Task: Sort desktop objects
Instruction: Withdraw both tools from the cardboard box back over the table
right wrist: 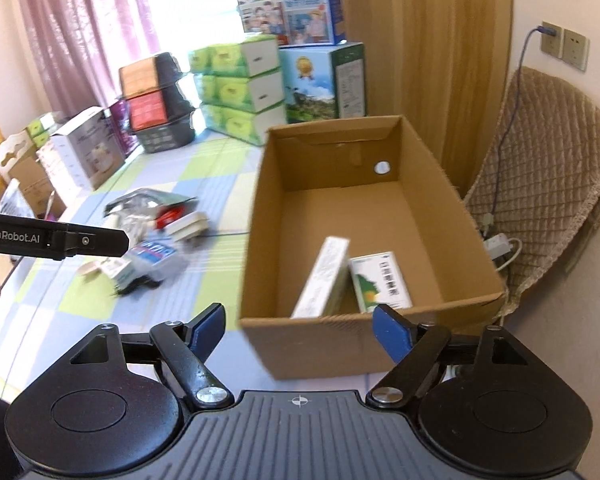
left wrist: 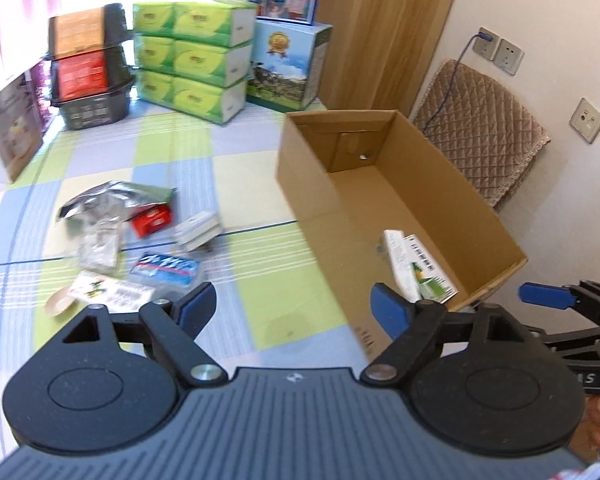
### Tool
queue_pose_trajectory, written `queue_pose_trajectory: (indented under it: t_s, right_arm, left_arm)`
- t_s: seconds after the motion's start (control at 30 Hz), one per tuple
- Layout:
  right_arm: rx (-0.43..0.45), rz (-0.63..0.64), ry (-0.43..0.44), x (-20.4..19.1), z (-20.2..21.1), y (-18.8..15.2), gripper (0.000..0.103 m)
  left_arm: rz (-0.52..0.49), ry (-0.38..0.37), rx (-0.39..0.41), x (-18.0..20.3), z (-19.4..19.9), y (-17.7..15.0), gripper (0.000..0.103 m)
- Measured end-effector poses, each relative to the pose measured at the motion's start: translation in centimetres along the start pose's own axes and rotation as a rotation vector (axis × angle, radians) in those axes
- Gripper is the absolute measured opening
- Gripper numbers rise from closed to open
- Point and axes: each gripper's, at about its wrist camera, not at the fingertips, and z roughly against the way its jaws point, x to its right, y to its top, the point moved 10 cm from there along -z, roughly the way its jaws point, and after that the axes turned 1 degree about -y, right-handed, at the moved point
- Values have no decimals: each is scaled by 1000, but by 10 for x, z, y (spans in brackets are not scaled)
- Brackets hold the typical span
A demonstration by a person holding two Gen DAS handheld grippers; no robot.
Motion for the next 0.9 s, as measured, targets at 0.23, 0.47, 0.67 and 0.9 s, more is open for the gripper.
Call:
queue_pose_trajectory:
  t_s: [0.23, 0.47, 0.67, 0.9]
  right_arm:
    - [-18, 49, 38, -38, 0, -13, 99]
    - [-56, 93, 95, -77, -13, -31, 101]
    - [-84, 126, 124, -102, -29, -45, 101]
    - [-114, 163, 145, -120, -49, -54, 101]
  left_arm:
    - [9, 92, 16, -51, 23, -22, 95]
    - [-6, 184, 26, -100, 41, -47, 101]
    - [23, 216, -4, -135, 43, -72, 101]
    - [34, 200, -27, -158, 34, -84, 101]
